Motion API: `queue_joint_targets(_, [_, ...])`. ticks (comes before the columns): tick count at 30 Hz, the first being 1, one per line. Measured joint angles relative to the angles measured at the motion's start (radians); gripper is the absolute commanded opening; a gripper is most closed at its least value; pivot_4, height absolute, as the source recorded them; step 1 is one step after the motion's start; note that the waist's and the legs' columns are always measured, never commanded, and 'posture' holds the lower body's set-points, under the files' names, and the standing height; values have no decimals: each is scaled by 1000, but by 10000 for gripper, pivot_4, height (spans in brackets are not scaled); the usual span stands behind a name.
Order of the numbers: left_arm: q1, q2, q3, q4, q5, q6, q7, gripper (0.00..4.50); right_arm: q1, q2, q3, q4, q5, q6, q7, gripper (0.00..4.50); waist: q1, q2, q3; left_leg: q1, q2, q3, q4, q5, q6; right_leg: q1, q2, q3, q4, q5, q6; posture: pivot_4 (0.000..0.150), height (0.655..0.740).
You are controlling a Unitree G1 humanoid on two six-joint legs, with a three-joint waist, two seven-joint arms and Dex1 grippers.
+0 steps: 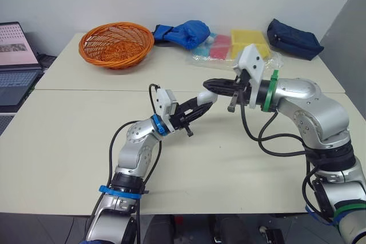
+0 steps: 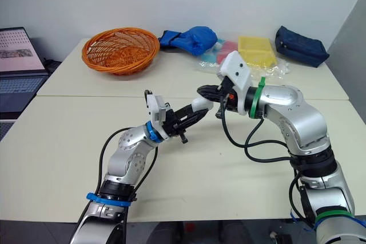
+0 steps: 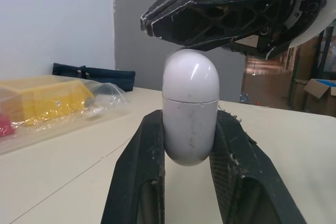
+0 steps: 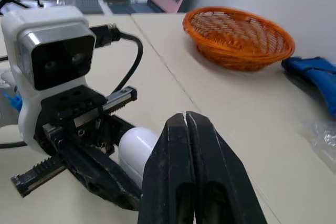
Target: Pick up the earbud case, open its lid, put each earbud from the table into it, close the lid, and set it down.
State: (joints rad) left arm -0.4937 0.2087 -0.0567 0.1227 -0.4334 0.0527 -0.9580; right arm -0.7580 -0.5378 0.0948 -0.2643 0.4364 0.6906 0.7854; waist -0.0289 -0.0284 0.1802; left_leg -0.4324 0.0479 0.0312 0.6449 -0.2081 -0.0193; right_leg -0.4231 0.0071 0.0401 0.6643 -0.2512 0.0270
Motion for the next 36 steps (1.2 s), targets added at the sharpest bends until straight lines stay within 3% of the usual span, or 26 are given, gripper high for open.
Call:
queue_joint_targets(3, [-21, 39, -5, -2, -41, 115, -32, 7683, 32, -7, -70, 4, 21, -76, 19, 6587, 0, 0, 0, 0, 0, 0, 0, 0, 0, 0, 0, 0, 0, 0, 0, 1500, 7400])
queue_joint_targets(9, [-129, 145, -3, 1, -176, 559, -31, 7683, 156, -99, -163, 27, 40, -217, 152, 28565, 1, 0, 0, 1, 0, -1, 0, 0, 0, 1, 0, -1, 0, 0, 0, 1500, 7400])
queue_joint_targets(13, [-172, 173, 14, 4, -260, 822, 3, 7683, 320, -136, -157, 5, 46, -322, 258, 43225, -1, 0, 0, 1, 0, -2, 0, 0, 0, 1, 1, -1, 0, 0, 0, 1500, 7400])
queue_joint_targets(14, [-175, 177, 19, 11, -271, 883, 26, 7683, 367, -146, -145, 6, 31, -366, 288, 44896, -2, 0, 0, 1, 0, -2, 0, 0, 0, 1, 1, -1, 0, -1, 0, 1500, 7400])
queue_joint_targets(20, [-184, 145, 67, 57, -309, 1186, 195, 7683, 444, -147, -87, 77, -63, -560, 355, 44896, -3, 0, 0, 5, 0, -2, 1, 0, 0, 4, 1, 0, 3, 0, 1, 1500, 7400])
queue_joint_targets(28, [-172, 111, 94, 74, -278, 1322, 363, 7683, 510, -150, -44, 138, -129, -634, 364, 44896, -3, 0, 0, 8, -1, -1, 1, 0, -1, 3, 1, 4, 7, 0, 1, 1500, 7400])
queue_joint_targets(36, [-178, 75, 176, 98, -271, 1337, 425, 33471, 509, -137, -44, 134, -122, -616, 326, 45000, -4, -1, 0, 16, -2, -1, 1, 1, -1, 5, 2, 5, 15, -1, -2, 1500, 7400])
